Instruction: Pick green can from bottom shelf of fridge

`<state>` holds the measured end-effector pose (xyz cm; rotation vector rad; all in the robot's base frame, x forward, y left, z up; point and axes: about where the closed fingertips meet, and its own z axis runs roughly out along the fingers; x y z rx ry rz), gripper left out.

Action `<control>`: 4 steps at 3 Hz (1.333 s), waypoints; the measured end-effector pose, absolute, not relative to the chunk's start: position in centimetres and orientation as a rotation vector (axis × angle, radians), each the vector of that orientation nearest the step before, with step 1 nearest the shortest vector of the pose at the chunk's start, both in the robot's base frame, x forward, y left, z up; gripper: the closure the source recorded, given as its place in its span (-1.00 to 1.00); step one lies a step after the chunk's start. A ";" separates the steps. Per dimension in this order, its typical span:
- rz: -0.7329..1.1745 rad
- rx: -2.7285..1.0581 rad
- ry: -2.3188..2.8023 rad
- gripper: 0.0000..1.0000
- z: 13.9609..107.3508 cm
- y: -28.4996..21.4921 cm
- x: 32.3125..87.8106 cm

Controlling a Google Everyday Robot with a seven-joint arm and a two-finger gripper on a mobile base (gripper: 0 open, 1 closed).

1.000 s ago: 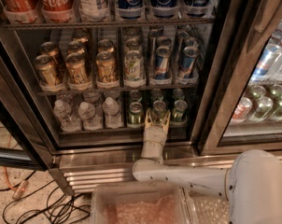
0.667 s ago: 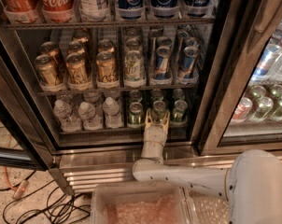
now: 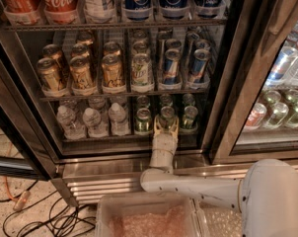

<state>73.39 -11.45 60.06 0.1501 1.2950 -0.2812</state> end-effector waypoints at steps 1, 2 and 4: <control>-0.255 0.157 1.266 1.00 61.0 -10.7 72.1; -0.213 0.152 1.208 1.00 63.0 -9.5 70.3; -0.174 0.110 1.142 1.00 65.7 -8.2 67.2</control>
Offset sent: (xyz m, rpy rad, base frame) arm -0.0579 0.0342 0.0525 0.0398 -0.1743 0.0841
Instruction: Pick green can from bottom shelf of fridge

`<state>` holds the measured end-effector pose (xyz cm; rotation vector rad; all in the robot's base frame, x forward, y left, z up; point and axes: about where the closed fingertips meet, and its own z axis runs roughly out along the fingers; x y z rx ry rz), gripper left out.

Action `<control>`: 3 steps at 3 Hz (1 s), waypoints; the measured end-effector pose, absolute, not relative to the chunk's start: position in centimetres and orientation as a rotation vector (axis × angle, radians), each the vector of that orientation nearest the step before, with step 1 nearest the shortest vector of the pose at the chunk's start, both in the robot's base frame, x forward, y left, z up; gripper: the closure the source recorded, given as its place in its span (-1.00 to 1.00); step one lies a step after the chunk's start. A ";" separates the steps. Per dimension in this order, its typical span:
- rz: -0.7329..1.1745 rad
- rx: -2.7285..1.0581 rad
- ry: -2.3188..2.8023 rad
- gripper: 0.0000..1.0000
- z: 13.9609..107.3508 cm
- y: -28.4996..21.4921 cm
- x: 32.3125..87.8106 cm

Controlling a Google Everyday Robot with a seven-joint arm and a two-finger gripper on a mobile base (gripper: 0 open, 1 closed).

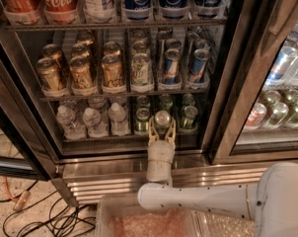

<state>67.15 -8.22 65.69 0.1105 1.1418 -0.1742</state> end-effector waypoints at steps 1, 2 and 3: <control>-0.200 0.094 1.149 1.00 65.7 -8.8 64.6; -0.253 0.088 1.173 1.00 65.1 -9.9 61.9; -0.290 0.080 1.203 1.00 64.5 -10.5 59.0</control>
Offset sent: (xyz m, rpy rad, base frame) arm -0.0943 -0.0457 -0.0107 -0.0742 0.0529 -0.1536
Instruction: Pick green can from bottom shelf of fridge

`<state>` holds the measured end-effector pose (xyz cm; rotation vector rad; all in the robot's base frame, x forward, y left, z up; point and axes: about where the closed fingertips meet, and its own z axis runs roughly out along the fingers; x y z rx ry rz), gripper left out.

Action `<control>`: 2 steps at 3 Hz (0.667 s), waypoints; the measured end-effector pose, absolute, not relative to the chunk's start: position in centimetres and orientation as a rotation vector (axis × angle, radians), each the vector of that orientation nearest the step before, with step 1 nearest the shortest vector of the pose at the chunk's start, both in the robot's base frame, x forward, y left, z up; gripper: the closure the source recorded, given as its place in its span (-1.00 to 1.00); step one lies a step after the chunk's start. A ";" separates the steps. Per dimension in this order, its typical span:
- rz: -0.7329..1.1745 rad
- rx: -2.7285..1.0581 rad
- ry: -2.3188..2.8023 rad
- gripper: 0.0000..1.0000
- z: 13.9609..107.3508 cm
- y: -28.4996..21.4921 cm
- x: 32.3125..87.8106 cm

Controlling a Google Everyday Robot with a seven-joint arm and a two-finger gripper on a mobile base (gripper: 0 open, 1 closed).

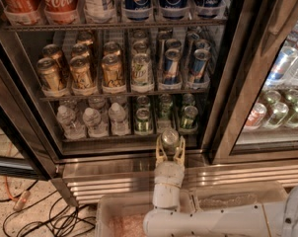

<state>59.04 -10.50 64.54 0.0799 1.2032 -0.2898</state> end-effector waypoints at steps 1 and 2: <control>-0.275 0.070 1.209 1.00 64.5 -9.9 57.0; -0.225 0.036 1.192 1.00 65.1 -7.9 55.2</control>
Offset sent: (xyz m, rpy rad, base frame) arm -0.0728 0.0192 0.0191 0.0323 -0.0810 0.0325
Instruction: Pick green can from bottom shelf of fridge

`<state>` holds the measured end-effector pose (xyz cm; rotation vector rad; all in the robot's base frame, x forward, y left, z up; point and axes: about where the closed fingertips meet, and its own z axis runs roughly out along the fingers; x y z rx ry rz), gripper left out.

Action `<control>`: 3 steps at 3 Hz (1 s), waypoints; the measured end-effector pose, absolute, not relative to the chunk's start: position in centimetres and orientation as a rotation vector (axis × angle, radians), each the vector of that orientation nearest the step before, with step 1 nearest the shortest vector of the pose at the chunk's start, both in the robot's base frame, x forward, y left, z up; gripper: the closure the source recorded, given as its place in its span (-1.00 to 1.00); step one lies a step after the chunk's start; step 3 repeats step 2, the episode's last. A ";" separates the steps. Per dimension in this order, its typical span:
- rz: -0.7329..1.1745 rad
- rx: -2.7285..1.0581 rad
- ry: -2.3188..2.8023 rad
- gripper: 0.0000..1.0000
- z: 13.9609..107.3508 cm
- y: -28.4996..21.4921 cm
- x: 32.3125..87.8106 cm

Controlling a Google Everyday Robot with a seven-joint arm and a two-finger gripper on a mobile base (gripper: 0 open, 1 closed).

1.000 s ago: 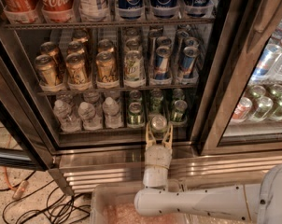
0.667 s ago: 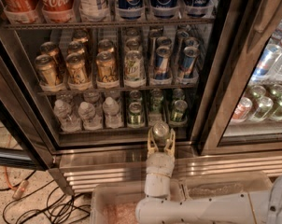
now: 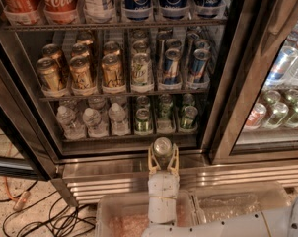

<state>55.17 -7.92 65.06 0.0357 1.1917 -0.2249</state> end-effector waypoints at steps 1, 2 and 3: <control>-0.195 0.016 1.175 1.00 65.6 -6.7 53.9; -0.185 0.011 1.165 1.00 65.9 -6.1 53.2; -0.185 0.011 1.165 1.00 65.9 -6.1 53.2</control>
Offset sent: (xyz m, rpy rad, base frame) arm -0.0366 -0.0039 0.0168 0.0374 -0.0712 -0.0434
